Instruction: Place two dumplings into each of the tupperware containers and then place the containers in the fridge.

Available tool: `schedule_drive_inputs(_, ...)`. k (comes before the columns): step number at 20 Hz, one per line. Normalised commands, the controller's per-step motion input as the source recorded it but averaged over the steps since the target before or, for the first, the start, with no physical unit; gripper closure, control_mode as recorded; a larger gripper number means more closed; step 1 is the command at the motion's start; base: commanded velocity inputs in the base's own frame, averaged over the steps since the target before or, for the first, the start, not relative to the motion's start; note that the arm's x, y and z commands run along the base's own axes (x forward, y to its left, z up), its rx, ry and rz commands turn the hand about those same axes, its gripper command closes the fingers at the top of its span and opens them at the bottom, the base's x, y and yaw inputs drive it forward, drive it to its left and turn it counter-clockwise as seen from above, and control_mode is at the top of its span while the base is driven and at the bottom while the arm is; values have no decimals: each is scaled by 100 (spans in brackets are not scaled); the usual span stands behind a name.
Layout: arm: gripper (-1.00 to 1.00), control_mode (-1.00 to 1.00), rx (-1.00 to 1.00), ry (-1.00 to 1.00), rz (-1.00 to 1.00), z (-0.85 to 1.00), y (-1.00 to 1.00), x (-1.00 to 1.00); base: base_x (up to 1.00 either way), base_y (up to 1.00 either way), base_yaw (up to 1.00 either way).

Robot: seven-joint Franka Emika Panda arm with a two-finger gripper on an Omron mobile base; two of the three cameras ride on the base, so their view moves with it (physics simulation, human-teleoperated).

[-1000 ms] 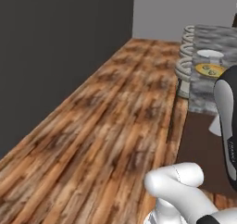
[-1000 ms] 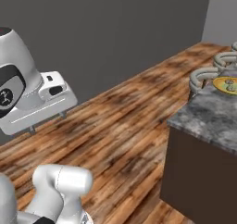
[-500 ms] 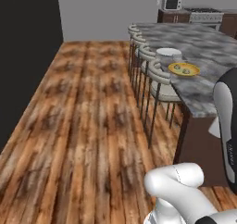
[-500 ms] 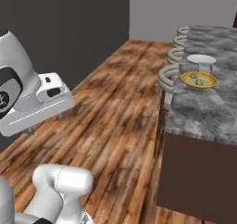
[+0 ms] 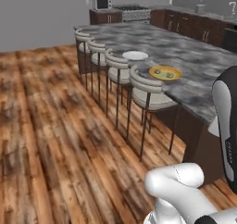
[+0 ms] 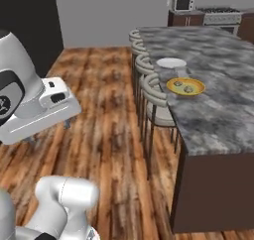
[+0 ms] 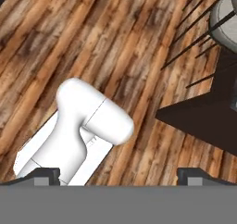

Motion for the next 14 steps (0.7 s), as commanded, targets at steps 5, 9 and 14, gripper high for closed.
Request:
schedule_drive_inputs(5, -100, 100, 0, 0, 0, 0, 0, 0, 73, 84, -69)
schedule_drive_inputs(9, -100, 100, 0, 0, 0, 0, 0, 0, 72, 85, -68)
schedule_drive_inputs(14, -100, 100, 0, 0, 0, 0, 0, 0, 69, 88, -67)
